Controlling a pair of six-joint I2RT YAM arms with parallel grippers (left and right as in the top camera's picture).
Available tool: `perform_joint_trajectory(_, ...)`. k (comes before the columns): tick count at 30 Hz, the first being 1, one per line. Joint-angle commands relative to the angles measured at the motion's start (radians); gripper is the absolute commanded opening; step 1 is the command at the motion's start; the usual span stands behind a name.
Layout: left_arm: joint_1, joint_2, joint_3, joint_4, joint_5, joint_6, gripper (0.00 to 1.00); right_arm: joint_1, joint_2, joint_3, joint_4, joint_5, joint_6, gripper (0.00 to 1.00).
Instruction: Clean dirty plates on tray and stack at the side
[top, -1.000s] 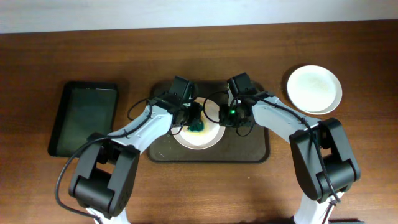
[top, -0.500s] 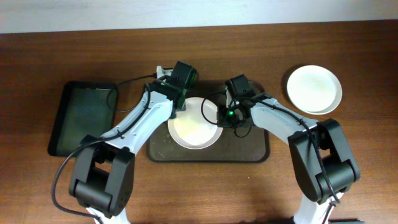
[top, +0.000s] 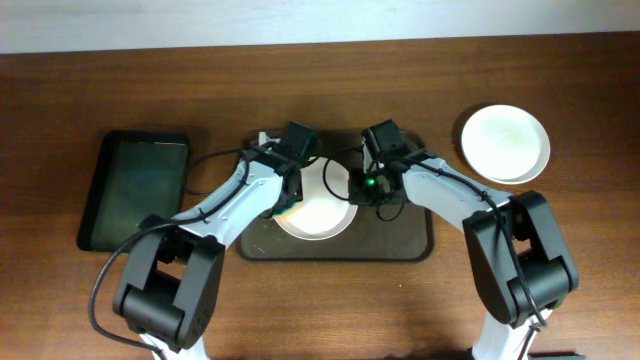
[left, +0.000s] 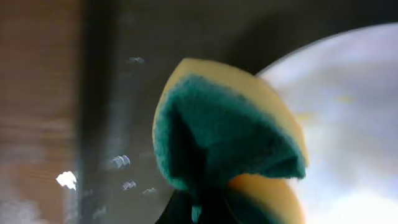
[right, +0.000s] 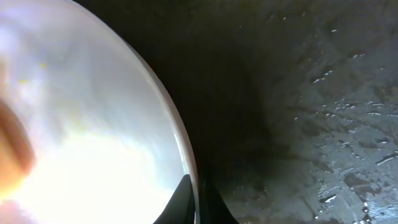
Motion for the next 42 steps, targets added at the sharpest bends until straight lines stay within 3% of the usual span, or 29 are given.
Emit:
perform_joint_trajectory(1, 0.025, -0.108, 0.058, -0.057, -0.371, -0.074, 0.0, -0.008, 0.012, 0.016, -0.084, 0.099, -0.046, 0.04)
perform_joint_trajectory(4, 0.054, -0.214, 0.06, -0.031, -0.31, -0.089, 0.0, -0.007, -0.022, 0.1, -0.167, 0.135, -0.077, 0.04)
perform_joint_trajectory(8, 0.217, -0.269, 0.06, -0.011, -0.053, -0.089, 0.0, 0.013, -0.065, 0.269, -0.312, 0.201, -0.159, 0.04)
perform_joint_trajectory(12, 0.487, -0.22, 0.051, -0.014, 0.141, -0.089, 0.0, 0.154, -0.077, 0.476, -0.471, 0.597, -0.201, 0.04)
perform_joint_trajectory(14, 0.604, -0.186, 0.043, -0.016, 0.166, -0.076, 0.0, 0.238, -0.077, 0.514, -0.475, 0.8, -0.201, 0.04)
perform_joint_trajectory(18, 0.719, -0.104, 0.043, 0.013, 0.176, -0.058, 0.0, 0.402, -0.077, 0.521, -0.466, 1.231, -0.205, 0.04)
perform_joint_trajectory(21, 0.776, -0.074, 0.043, 0.051, 0.174, -0.058, 0.0, 0.508, -0.077, 0.521, -0.464, 1.41, -0.333, 0.04)
perform_joint_trajectory(22, 0.787, -0.074, 0.043, 0.051, 0.178, -0.058, 0.12, 0.533, -0.077, 0.521, -0.464, 1.461, -0.339, 0.04)
perform_joint_trajectory(23, 0.796, -0.074, 0.043, 0.051, 0.2, -0.058, 0.35, 0.553, -0.077, 0.521, -0.462, 1.509, -0.339, 0.04)
perform_joint_trajectory(24, 0.8, -0.074, 0.043, 0.051, 0.218, -0.058, 0.51, 0.563, -0.077, 0.521, -0.458, 1.529, -0.34, 0.04)
perform_joint_trajectory(26, 0.802, -0.074, 0.043, 0.051, 0.262, -0.058, 0.77, 0.572, -0.077, 0.521, -0.439, 1.533, -0.384, 0.04)
perform_joint_trajectory(29, 0.802, -0.074, 0.043, 0.056, 0.362, -0.058, 0.98, 0.578, -0.077, 0.521, -0.414, 1.578, -0.436, 0.04)
perform_joint_trajectory(33, 0.802, -0.076, 0.043, 0.057, 0.388, -0.058, 0.99, 0.591, -0.077, 0.521, -0.385, 1.756, -0.495, 0.04)
perform_joint_trajectory(34, 0.802, -0.084, 0.043, 0.054, 0.412, -0.043, 0.86, 0.597, -0.077, 0.521, -0.386, 1.788, -0.495, 0.04)
perform_joint_trajectory(35, 0.802, -0.098, 0.043, 0.056, 0.443, -0.01, 0.84, 0.606, -0.077, 0.521, -0.386, 1.79, -0.492, 0.04)
perform_joint_trajectory(37, 0.802, -0.145, 0.045, 0.055, 0.462, 0.009, 0.87, 0.614, -0.076, 0.52, -0.386, 1.693, -0.413, 0.04)
perform_joint_trajectory(40, 0.802, -0.187, 0.045, 0.053, 0.461, 0.007, 1.0, 0.577, -0.06, 0.509, -0.386, 1.229, -0.383, 0.04)
perform_joint_trajectory(41, 0.802, -0.186, 0.045, 0.053, 0.461, 0.007, 0.99, 0.559, -0.05, 0.509, -0.393, 1.221, -0.383, 0.04)
perform_joint_trajectory(42, 0.802, -0.185, 0.045, 0.053, 0.461, 0.007, 0.99, 0.549, -0.05, 0.51, -0.404, 1.339, -0.381, 0.04)
